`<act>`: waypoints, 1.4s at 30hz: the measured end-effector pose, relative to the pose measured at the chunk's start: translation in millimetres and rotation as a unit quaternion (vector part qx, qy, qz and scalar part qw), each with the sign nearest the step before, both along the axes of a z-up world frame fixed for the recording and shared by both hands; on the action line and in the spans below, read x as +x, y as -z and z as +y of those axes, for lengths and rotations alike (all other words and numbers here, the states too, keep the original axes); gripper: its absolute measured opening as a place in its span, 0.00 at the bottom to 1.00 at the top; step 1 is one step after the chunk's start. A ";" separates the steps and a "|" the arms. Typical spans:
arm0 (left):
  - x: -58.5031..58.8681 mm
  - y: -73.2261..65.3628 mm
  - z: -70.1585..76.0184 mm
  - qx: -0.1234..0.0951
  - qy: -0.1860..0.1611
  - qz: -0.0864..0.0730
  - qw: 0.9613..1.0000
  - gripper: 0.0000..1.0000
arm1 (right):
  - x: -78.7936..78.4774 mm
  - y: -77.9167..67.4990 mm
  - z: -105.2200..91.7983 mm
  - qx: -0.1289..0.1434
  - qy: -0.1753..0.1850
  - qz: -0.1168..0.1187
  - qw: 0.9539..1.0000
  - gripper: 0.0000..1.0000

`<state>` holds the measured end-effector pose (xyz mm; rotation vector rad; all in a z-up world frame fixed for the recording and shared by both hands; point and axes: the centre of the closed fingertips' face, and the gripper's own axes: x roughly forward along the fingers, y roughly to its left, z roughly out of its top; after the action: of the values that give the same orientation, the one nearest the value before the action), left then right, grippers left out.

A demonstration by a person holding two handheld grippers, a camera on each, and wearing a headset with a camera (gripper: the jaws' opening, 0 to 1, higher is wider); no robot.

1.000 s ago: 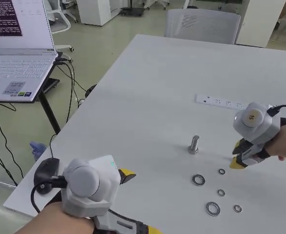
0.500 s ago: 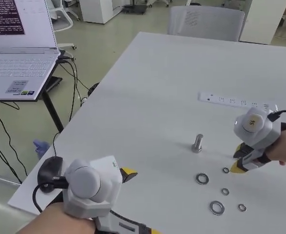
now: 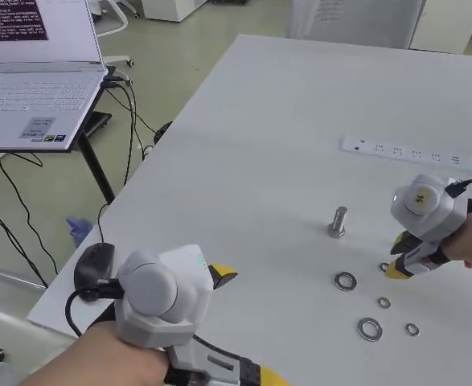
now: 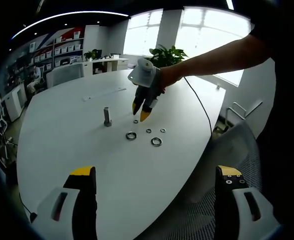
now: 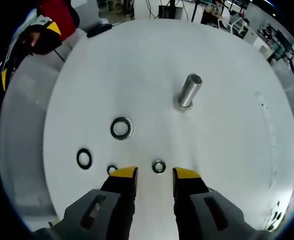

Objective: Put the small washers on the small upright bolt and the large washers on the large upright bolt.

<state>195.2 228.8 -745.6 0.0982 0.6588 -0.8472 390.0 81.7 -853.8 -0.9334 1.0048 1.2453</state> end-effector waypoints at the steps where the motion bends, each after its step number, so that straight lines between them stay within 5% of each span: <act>1: 0.1 0.1 0.3 0.000 -0.001 0.000 1.000 0.99 | 0.1 1.6 -0.1 -0.001 0.000 -0.001 1.000 0.30; 29: -1.9 4.2 5.8 0.000 -0.004 0.009 1.000 0.96 | 1.4 15.9 2.0 -0.008 0.005 0.006 1.000 0.28; 42: -3.0 5.3 7.8 -0.001 -0.005 0.010 1.000 0.95 | 1.2 16.2 1.2 -0.025 0.002 0.003 1.000 0.19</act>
<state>192.2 236.5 -750.9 0.0849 0.6770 -0.8397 391.2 82.9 -870.0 -0.9664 1.0472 1.2244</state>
